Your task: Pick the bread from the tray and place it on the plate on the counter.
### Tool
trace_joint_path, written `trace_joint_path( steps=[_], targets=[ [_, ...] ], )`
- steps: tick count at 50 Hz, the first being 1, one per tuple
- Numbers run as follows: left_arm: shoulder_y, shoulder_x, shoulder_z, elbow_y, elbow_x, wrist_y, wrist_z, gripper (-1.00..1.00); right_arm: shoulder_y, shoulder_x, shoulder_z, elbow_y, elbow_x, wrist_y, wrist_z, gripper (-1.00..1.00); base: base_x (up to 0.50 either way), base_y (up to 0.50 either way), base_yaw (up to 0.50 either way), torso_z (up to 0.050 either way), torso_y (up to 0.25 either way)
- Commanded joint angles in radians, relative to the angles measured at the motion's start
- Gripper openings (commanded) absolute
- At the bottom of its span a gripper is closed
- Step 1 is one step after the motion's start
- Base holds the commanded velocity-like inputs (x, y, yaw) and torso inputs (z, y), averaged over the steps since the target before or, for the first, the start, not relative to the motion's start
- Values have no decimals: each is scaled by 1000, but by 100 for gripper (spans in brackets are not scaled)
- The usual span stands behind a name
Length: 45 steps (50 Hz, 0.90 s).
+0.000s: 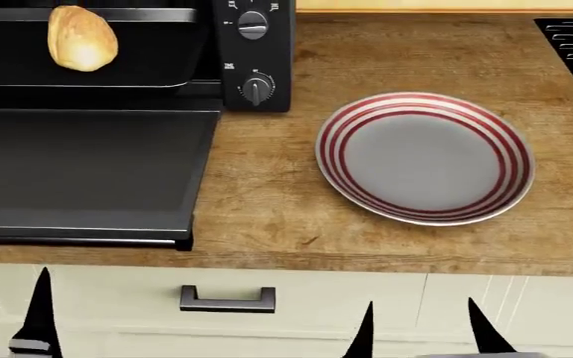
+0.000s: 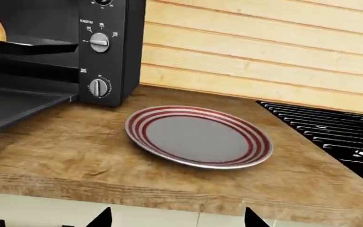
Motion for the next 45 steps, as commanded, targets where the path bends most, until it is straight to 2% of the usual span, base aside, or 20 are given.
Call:
trace_joint_path(
  steps=[1,17,24,25,30,35,36,37,39,41,42,45],
  targets=[
    [-59,-69,-66,194,-49,-202,-30,100,50,78,-17,-232,-51,237,29,100,0,500,0,50,14],
    [-74,-91,-91,230,-63,-240,-44,100,72,83,-34,-263,-42,277,25,100,0,500,0,50,13],
    [-101,-107,-105,261,-78,-291,-53,100,117,94,-59,-324,-55,366,31,100,0,488,0,50,14],
    [-115,-113,-107,269,-83,-306,-52,100,133,71,-19,-349,-24,390,19,100,0,0,0,50,12],
    [-191,-134,-116,304,-114,-387,-54,100,227,90,-65,-445,-39,542,27,100,0,0,0,50,14],
    [-264,-153,-145,348,-157,-477,-59,100,275,116,-91,-455,-18,568,54,100,0,0,0,50,14],
    [-276,-156,-151,356,-166,-493,-60,100,294,145,-92,-455,37,567,98,100,82,0,0,50,14],
    [-292,-162,-157,364,-173,-511,-63,100,317,208,-91,-455,177,566,213,100,172,0,0,50,14],
    [-326,-172,-165,380,-191,-548,-69,100,429,424,-136,-455,477,511,513,100,256,0,0,50,13],
    [-350,-179,-163,388,-205,-570,-79,100,532,544,-225,-455,777,444,803,100,318,0,0,50,16],
    [-359,-182,-164,394,-210,-580,-81,100,568,573,-256,-454,896,425,851,100,320,0,0,50,16],
    [-372,-187,-169,401,-222,-593,-86,100,611,616,-303,-453,945,384,904,100,320,0,0,50,13]
  ],
)
